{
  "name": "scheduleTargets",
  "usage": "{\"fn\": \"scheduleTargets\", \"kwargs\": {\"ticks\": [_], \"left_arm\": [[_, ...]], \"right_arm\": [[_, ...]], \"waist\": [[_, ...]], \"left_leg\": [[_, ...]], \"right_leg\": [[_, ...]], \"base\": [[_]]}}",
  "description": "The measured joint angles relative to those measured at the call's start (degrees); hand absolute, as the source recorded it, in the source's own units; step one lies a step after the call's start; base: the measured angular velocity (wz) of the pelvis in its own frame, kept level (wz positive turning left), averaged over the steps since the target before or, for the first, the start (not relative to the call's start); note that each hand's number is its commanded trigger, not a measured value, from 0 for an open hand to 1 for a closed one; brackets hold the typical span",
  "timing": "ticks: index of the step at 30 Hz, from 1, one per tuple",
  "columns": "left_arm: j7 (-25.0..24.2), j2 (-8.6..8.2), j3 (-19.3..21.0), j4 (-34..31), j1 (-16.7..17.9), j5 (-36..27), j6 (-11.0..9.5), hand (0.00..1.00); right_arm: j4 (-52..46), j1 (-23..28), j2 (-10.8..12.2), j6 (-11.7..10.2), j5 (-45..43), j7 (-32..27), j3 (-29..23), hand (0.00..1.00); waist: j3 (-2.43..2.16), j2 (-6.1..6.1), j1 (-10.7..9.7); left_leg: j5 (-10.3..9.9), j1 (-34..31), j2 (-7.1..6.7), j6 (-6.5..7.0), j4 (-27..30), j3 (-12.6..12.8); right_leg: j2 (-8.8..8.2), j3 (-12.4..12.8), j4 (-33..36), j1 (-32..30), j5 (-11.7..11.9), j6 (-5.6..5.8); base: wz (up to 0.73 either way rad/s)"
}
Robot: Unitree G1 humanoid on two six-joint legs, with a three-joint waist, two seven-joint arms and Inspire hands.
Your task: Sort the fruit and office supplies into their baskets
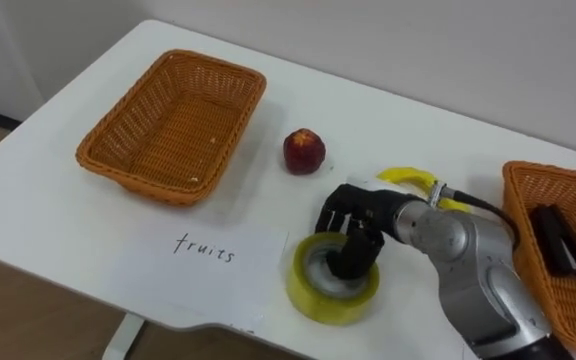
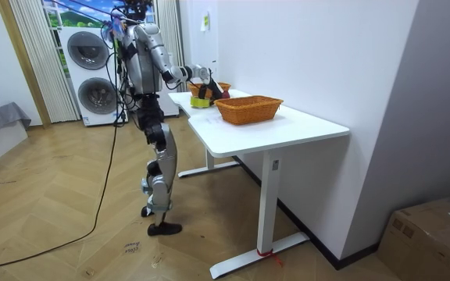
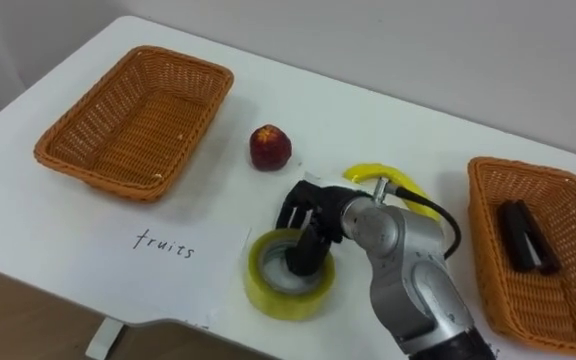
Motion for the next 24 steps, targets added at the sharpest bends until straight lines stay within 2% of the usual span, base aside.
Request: {"fn": "scheduleTargets", "kwargs": {"ticks": [3,5,7,8,12,16,18,20,24], "left_arm": [[0.06,-0.03,0.29,0.18,0.94,0.01,-0.16,0.0],[0.02,-0.27,1.08,0.39,1.79,-0.02,-0.66,0.0],[-0.01,-0.35,2.35,1.81,2.39,-0.01,-1.87,0.0],[-0.01,-0.35,3.07,2.61,2.51,-0.01,-2.11,0.0],[-0.22,-0.37,5.05,2.64,2.6,-0.02,-2.61,0.0],[-0.71,-0.38,5.78,2.41,2.62,-0.04,-3.63,0.0],[-1.27,-0.43,5.78,2.41,2.69,-0.07,-4.29,0.0],[-1.41,-0.55,5.78,2.41,2.86,-0.07,-4.31,0.0],[-1.63,-0.5,6.13,2.38,3.22,-0.05,-4.57,0.0]], "right_arm": [[-2.96,0.49,0.02,-0.87,1.05,-1.08,-1.42,1.0],[-5.33,1.85,-0.16,-3.08,4.17,-3.11,-5.68,1.0],[-6.15,1.97,-0.23,-4.4,5.48,-5.1,-8.44,1.0],[-6.73,1.99,-0.51,-4.99,6.63,-6.62,-10.33,1.0],[-9.61,1.97,-2.35,-6.88,7.84,-10.99,-16.46,1.0],[-9.67,1.99,-2.67,-7.47,9.5,-13.63,-20.98,1.0],[-11.03,2.0,-2.8,-7.77,10.56,-14.91,-23.1,1.0],[-12.33,1.99,-2.83,-8.17,11.15,-16.18,-24.33,1.0],[-13.34,1.98,-3.25,-8.86,12.68,-19.12,-25.52,1.0]], "waist": [[0.15,0.41,-1.46],[0.13,0.74,-2.75],[0.12,0.94,-3.78],[0.19,1.17,-4.78],[0.1,1.35,-6.74],[-0.08,1.54,-8.21],[-0.4,1.86,-9.53],[-0.75,2.31,-9.9],[-0.67,2.7,-10.3]], "left_leg": [[0.02,-0.58,-0.04,0.03,0.64,0.03],[0.09,-0.42,-0.14,0.14,0.64,0.17],[0.2,0.07,-0.22,0.26,0.64,0.13],[0.22,0.23,-0.21,0.28,0.65,0.08],[0.26,0.52,-0.01,0.38,0.54,0.68],[0.25,1.21,0.1,0.4,0.09,1.03],[0.29,1.41,0.1,0.45,0.01,1.19],[0.29,1.71,0.17,0.45,-0.01,1.68],[0.28,2.47,0.35,0.44,-0.25,2.75]], "right_leg": [[-0.04,0.09,-0.02,-0.42,0.05,0.02],[-0.21,0.28,-0.02,-0.29,0.06,0.05],[-0.62,0.39,-0.02,0.0,0.06,0.06],[-0.7,0.33,-0.04,0.2,0.06,0.08],[-0.78,1.05,0.06,0.3,0.13,0.25],[-0.67,1.63,0.23,0.75,0.24,0.34],[-0.66,1.78,0.52,0.83,0.25,0.34],[-0.59,2.18,0.96,0.73,0.25,0.34],[-0.07,3.36,1.12,0.82,0.28,0.29]], "base": [[0.0],[0.04],[0.0],[0.0],[-0.06],[-0.08],[-0.04],[-0.07],[-0.17]]}}
